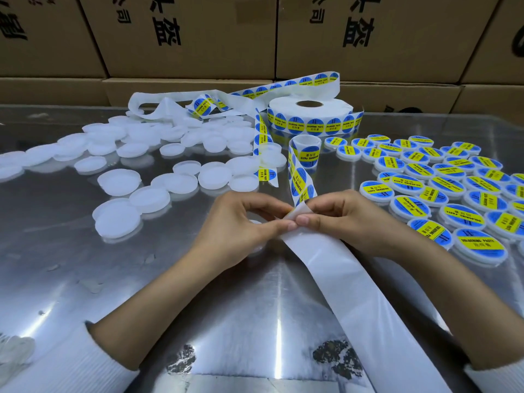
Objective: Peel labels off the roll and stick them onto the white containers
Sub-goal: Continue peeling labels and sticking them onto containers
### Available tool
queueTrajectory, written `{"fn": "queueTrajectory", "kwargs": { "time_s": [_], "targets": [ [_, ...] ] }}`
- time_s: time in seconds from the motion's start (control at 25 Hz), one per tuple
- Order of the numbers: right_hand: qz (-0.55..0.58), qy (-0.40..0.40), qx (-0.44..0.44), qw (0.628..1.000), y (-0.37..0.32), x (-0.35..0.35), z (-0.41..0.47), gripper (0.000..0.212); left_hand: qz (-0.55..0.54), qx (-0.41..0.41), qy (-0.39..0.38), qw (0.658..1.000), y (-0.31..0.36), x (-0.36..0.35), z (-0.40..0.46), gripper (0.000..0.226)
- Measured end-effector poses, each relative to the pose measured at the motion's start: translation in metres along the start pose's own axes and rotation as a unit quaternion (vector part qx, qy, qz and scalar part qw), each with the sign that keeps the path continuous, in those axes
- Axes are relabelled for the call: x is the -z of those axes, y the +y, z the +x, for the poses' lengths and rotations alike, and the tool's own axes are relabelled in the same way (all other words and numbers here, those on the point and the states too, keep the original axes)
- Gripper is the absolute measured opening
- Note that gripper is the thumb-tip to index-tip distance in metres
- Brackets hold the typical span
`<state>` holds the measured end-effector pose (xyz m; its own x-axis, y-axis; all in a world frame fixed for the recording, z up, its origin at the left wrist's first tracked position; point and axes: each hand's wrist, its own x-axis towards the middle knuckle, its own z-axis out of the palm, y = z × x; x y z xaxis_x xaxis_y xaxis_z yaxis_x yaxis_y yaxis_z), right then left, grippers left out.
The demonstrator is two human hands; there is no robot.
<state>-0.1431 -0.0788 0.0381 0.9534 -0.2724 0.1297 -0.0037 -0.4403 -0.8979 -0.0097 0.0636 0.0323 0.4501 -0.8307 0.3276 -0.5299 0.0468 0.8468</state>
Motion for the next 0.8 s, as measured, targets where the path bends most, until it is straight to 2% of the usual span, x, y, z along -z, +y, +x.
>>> {"fn": "queueTrajectory", "kwargs": {
  "time_s": [0.12,0.28,0.4,0.48,0.56,0.6,0.68,0.8],
  "targets": [
    [-0.009,-0.002,-0.027,1.000,0.001,0.001,-0.001,0.017,-0.010,0.013,0.013,1.000,-0.001,0.000,0.001,0.011],
    [-0.111,0.034,-0.063,0.991,0.006,0.007,-0.001,0.027,-0.033,0.004,0.070,0.997,0.000,0.003,0.003,0.021],
    [-0.199,0.045,-0.110,0.973,0.009,0.016,-0.003,0.022,-0.069,-0.016,0.133,0.989,0.000,0.011,0.007,0.017],
    [-0.206,0.031,-0.127,0.970,0.006,0.018,-0.005,0.031,-0.097,-0.028,0.156,0.983,0.002,0.015,0.008,0.012],
    [-0.231,0.060,-0.117,0.964,0.001,0.016,-0.006,0.050,-0.109,-0.033,0.145,0.983,0.004,0.015,0.007,0.005],
    [-0.230,0.099,-0.106,0.962,-0.002,0.014,-0.005,0.056,-0.103,-0.034,0.132,0.985,0.005,0.015,0.006,0.009],
    [-0.161,0.177,-0.074,0.968,-0.009,0.009,-0.003,0.053,-0.076,-0.034,0.098,0.992,0.004,0.013,0.007,0.013],
    [-0.077,0.219,-0.019,0.973,-0.017,0.003,-0.001,0.042,0.003,-0.025,0.058,0.998,0.001,0.009,0.006,0.027]
  ]
}}
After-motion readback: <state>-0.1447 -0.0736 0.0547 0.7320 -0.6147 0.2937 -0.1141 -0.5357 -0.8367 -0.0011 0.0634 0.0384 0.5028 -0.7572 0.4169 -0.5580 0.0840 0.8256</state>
